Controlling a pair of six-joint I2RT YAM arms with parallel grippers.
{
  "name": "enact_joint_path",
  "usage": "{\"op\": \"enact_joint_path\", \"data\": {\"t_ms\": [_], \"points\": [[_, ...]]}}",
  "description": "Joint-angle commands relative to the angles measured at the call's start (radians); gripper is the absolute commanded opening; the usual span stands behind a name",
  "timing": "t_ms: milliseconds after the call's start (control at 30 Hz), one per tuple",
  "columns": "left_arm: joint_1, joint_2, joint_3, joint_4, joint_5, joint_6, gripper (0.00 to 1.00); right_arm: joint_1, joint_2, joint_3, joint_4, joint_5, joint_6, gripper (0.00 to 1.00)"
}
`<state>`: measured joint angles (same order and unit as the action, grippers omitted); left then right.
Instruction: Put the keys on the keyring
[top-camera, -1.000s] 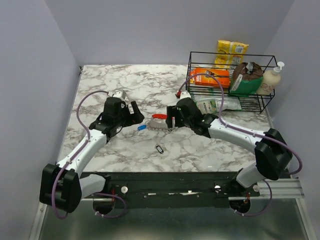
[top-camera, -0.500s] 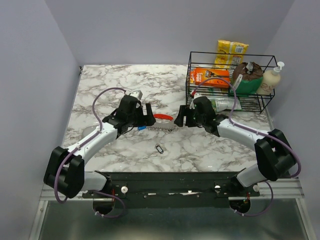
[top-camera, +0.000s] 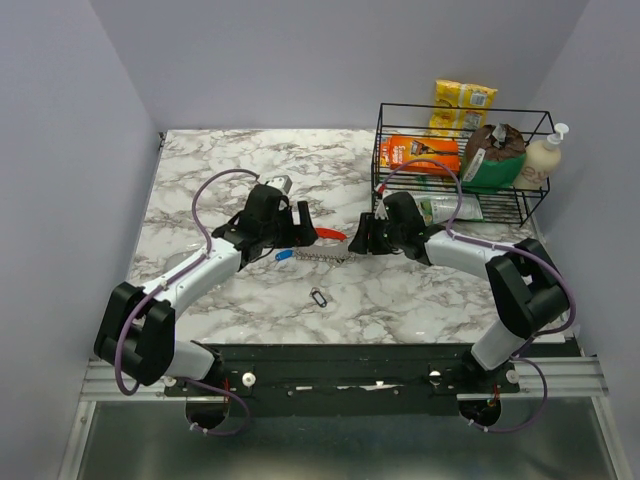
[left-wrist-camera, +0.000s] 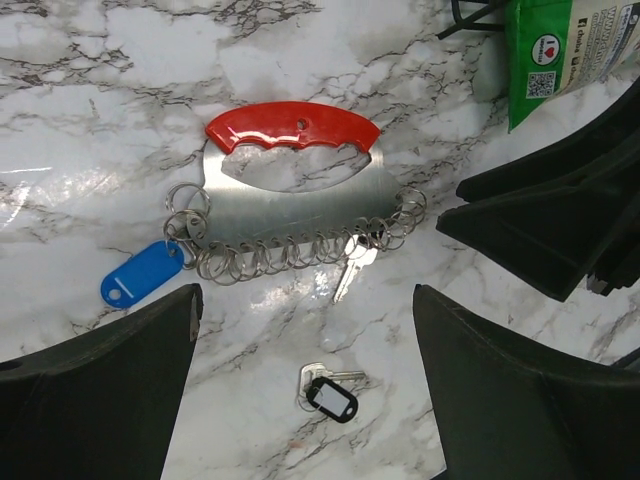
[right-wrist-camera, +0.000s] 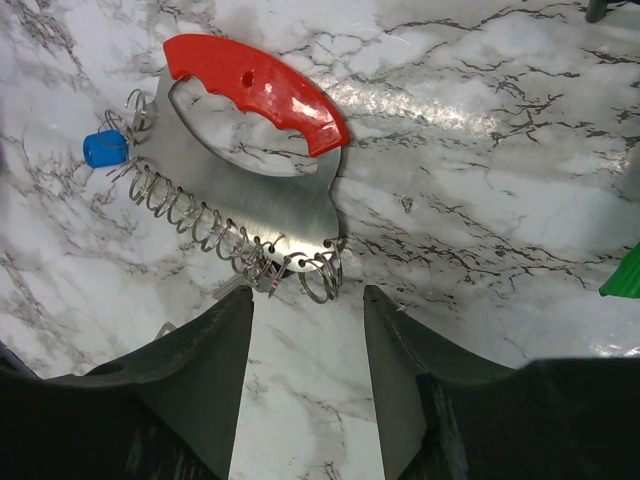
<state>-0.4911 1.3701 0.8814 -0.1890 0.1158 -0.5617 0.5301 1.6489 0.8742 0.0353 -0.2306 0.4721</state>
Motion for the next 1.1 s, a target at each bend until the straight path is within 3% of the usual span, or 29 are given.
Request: {"op": "enact_joint_path", "data": {"t_ms": [0,367,500,600,933,1000,1067], "points": [[-0.001,0.003,0.041,-0.081,-0.103,0.061,0.92,-0.004,0.006,0.026,0.014,-0.029,-0.010,0.56],[-0.001,0.056,0.044,-0.130,-0.214,0.085,0.79,-0.018,0.011,0.034,0.012,-0.044,-0.018,0.57],[-0.001,0.098,0.051,-0.113,-0.202,0.103,0.74,-0.016,-0.011,0.031,0.009,-0.075,-0.029,0.56],[-0.001,0.129,0.065,-0.113,-0.185,0.131,0.63,-0.016,-0.024,0.028,0.005,-0.075,-0.039,0.56],[-0.004,0.152,0.064,-0.087,-0.134,0.203,0.57,-0.016,-0.051,0.025,-0.011,-0.105,-0.052,0.57],[-0.020,0.164,0.082,-0.096,-0.116,0.226,0.49,-0.016,-0.049,0.032,-0.011,-0.105,-0.053,0.57],[-0.039,0.182,0.099,-0.122,-0.128,0.243,0.49,-0.016,-0.049,0.039,-0.020,-0.108,-0.056,0.57]]}}
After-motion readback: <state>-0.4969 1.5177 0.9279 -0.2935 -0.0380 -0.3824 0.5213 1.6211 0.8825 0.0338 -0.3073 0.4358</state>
